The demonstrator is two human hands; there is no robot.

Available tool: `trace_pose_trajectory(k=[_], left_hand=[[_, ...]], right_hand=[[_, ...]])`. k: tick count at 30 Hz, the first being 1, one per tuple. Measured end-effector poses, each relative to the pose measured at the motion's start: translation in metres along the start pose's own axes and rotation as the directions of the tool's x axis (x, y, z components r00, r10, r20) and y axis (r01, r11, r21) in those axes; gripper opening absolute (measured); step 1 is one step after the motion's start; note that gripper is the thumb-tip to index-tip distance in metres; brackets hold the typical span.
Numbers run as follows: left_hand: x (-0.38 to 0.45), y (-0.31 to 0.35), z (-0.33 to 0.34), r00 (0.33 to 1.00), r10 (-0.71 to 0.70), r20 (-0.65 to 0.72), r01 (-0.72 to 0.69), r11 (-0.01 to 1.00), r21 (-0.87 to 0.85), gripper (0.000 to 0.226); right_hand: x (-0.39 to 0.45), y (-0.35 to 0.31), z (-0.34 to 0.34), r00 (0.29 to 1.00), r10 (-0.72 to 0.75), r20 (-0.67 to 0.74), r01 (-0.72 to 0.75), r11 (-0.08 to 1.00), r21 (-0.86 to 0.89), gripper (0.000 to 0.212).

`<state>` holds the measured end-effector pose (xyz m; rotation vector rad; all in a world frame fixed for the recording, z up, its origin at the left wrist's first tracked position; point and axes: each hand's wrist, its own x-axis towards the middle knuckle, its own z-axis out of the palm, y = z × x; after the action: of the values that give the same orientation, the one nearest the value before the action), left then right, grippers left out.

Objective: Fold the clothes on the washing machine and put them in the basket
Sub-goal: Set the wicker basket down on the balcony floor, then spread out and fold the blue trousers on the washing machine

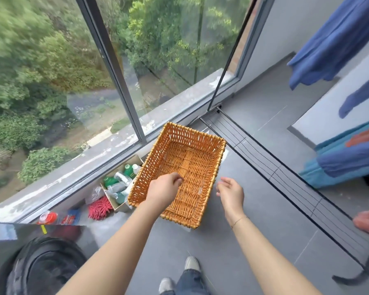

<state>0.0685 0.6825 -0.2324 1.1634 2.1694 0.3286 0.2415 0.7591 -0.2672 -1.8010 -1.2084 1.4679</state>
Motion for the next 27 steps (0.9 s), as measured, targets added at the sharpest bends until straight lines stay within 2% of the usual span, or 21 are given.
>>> trace_pose_trajectory(k=[7,10,18,22,27], left_hand=[[-0.039,0.095,-0.070,0.972,0.216,-0.097,-0.235,0.931,-0.281,0.019],[-0.056,0.139,-0.095,0.930,0.326,-0.171,-0.363,0.889,-0.278,0.018],[-0.074,0.235,-0.136,0.872,0.426,-0.241,-0.488,0.797,-0.357,0.017],[-0.068,0.307,-0.153,0.828,0.459,-0.323,-0.553,0.765,-0.330,0.019],[-0.047,0.402,-0.156,0.795,0.477,-0.376,-0.592,0.745,-0.307,0.026]], right_hand=[[-0.060,-0.102,-0.076,0.957,-0.281,-0.070,0.282,0.959,-0.003,0.018],[-0.082,-0.140,-0.111,0.925,-0.368,-0.094,0.369,0.929,-0.001,0.019],[-0.097,-0.222,-0.197,0.844,-0.523,-0.115,0.527,0.850,-0.001,0.014],[-0.072,-0.266,-0.245,0.783,-0.614,-0.096,0.618,0.786,0.017,0.017],[-0.027,-0.314,-0.310,0.751,-0.656,-0.075,0.660,0.747,0.077,0.016]])
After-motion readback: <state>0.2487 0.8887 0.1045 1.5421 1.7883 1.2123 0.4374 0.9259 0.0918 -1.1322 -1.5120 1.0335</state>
